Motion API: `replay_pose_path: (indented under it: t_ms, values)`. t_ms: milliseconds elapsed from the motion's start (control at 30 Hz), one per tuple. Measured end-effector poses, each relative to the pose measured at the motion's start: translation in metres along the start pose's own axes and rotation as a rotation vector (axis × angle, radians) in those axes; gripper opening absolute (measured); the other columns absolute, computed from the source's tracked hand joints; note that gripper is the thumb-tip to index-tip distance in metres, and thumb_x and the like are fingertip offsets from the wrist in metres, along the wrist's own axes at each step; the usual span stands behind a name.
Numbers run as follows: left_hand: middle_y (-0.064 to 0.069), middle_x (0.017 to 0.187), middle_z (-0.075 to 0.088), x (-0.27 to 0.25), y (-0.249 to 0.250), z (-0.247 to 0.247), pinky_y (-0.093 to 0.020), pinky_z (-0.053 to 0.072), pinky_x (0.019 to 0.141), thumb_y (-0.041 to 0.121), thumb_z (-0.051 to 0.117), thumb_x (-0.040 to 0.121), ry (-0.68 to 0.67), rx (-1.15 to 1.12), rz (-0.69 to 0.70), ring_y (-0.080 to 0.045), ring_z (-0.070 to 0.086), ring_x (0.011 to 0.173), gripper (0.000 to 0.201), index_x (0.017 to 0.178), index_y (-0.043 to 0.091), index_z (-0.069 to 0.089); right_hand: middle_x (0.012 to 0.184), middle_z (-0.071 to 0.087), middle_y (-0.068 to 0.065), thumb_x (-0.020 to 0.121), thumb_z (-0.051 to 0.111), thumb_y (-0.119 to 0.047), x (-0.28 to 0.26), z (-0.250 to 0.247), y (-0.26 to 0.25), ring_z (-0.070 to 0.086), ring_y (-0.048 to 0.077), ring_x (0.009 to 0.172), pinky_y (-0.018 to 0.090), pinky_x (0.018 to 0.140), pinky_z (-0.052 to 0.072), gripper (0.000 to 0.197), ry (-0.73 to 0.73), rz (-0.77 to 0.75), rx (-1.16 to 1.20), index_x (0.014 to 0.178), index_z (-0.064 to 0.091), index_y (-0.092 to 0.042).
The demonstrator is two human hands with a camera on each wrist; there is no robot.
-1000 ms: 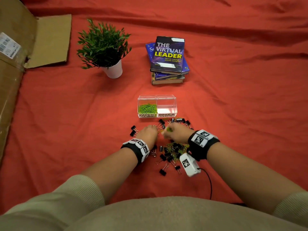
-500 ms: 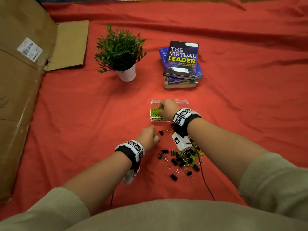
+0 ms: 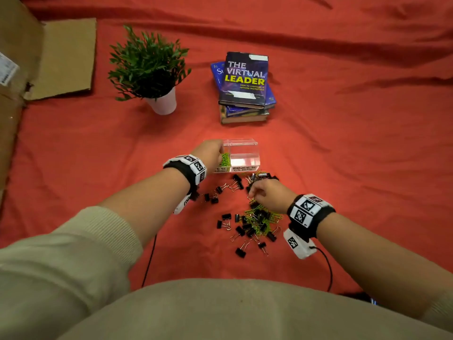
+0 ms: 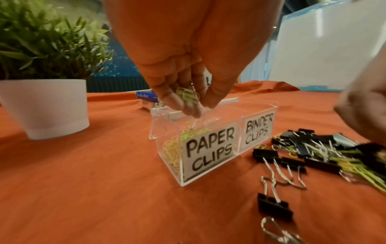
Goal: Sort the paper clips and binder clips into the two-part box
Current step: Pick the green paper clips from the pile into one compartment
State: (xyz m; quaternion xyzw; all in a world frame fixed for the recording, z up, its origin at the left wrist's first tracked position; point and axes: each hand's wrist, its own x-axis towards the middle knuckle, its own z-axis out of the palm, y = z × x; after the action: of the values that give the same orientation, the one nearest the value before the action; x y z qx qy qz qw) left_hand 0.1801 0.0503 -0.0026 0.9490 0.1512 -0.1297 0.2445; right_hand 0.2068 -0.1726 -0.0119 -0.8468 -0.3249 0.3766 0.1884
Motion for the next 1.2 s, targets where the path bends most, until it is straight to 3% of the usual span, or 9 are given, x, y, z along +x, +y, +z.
replay_pose_path:
  t_ms: [100, 200, 367, 533, 667, 833, 1000, 1100, 1200]
  values:
    - [-0.007, 0.115, 0.063, -0.006, 0.003, 0.005, -0.038, 0.045, 0.088, 0.013, 0.054, 0.087, 0.073, 0.164, 0.108, -0.028, 0.052, 0.109, 0.023, 0.109, 0.014, 0.061, 0.093, 0.064, -0.002, 0.083, 0.053, -0.002, -0.015, 0.011, 0.019, 0.062, 0.016, 0.082, 0.032, 0.074, 0.055, 0.024, -0.03, 0.005, -0.064, 0.094, 0.065, -0.02]
    - [-0.004, 0.114, 0.057, -0.03, 0.016, 0.023, -0.035, 0.041, 0.092, 0.021, 0.056, 0.086, 0.186, 0.208, 0.2, -0.024, 0.045, 0.11, 0.021, 0.106, 0.016, 0.06, 0.101, 0.053, -0.003, 0.082, 0.063, -0.012, -0.021, 0.021, 0.032, 0.051, 0.012, 0.092, 0.027, 0.082, 0.05, 0.028, -0.01, -0.038, -0.158, 0.107, 0.063, -0.024]
    - [-0.003, 0.109, 0.054, -0.073, 0.033, 0.077, -0.035, 0.047, 0.091, 0.028, 0.06, 0.086, -0.178, 0.14, 0.233, -0.021, 0.05, 0.108, 0.017, 0.1, 0.018, 0.06, 0.108, 0.046, 0.001, 0.084, 0.063, -0.021, -0.022, 0.032, 0.038, 0.042, 0.015, 0.103, 0.032, 0.088, 0.045, 0.031, -0.016, -0.061, -0.22, 0.114, 0.058, -0.025]
    - [-0.01, 0.118, 0.054, -0.086, 0.024, 0.098, -0.037, 0.043, 0.094, 0.019, 0.061, 0.087, -0.287, 0.202, 0.188, -0.026, 0.048, 0.116, 0.028, 0.112, 0.01, 0.055, 0.101, 0.049, 0.0, 0.087, 0.054, -0.014, -0.02, 0.029, 0.045, 0.05, 0.017, 0.092, 0.026, 0.071, 0.044, 0.014, 0.086, -0.025, -0.252, 0.1, 0.058, -0.018]
    - [-0.009, 0.114, 0.055, -0.083, 0.012, 0.089, -0.039, 0.046, 0.095, 0.022, 0.059, 0.086, -0.255, 0.2, 0.115, -0.026, 0.05, 0.113, 0.023, 0.106, 0.01, 0.057, 0.099, 0.055, 0.001, 0.088, 0.056, -0.017, -0.019, 0.022, 0.044, 0.055, 0.016, 0.085, 0.031, 0.078, 0.052, 0.008, 0.08, -0.012, -0.205, 0.095, 0.061, -0.016]
    - [-0.009, 0.111, 0.052, -0.084, 0.014, 0.083, -0.041, 0.047, 0.089, 0.026, 0.056, 0.085, -0.094, 0.225, 0.089, -0.026, 0.047, 0.11, 0.026, 0.106, 0.011, 0.055, 0.092, 0.066, 0.002, 0.091, 0.056, -0.019, -0.015, 0.008, 0.039, 0.06, 0.015, 0.08, 0.025, 0.069, 0.048, 0.014, 0.144, 0.037, -0.055, 0.097, 0.066, -0.012]
    - [-0.005, 0.112, 0.055, -0.09, 0.045, 0.1, -0.035, 0.046, 0.091, 0.031, 0.059, 0.089, -0.186, 0.132, 0.203, -0.022, 0.05, 0.111, 0.028, 0.111, 0.014, 0.058, 0.098, 0.065, 0.004, 0.092, 0.053, -0.019, -0.011, 0.001, 0.042, 0.058, 0.015, 0.079, 0.025, 0.068, 0.045, 0.019, 0.179, 0.065, -0.059, 0.106, 0.064, -0.012]
    - [-0.009, 0.114, 0.056, -0.092, 0.054, 0.113, -0.038, 0.047, 0.091, 0.031, 0.06, 0.089, -0.207, 0.142, 0.18, -0.026, 0.052, 0.11, 0.033, 0.112, 0.008, 0.056, 0.107, 0.057, 0.004, 0.091, 0.055, -0.022, -0.016, 0.002, 0.043, 0.056, 0.018, 0.092, 0.027, 0.077, 0.045, 0.023, 0.222, -0.012, -0.148, 0.112, 0.059, -0.013]
    - [-0.012, 0.11, 0.058, -0.09, 0.054, 0.116, -0.039, 0.047, 0.09, 0.029, 0.062, 0.088, -0.218, 0.12, 0.118, -0.029, 0.055, 0.106, 0.03, 0.106, 0.005, 0.058, 0.106, 0.057, 0.004, 0.089, 0.057, -0.028, -0.027, 0.013, 0.043, 0.056, 0.018, 0.094, 0.028, 0.077, 0.049, 0.023, 0.11, -0.096, -0.266, 0.106, 0.06, -0.013]
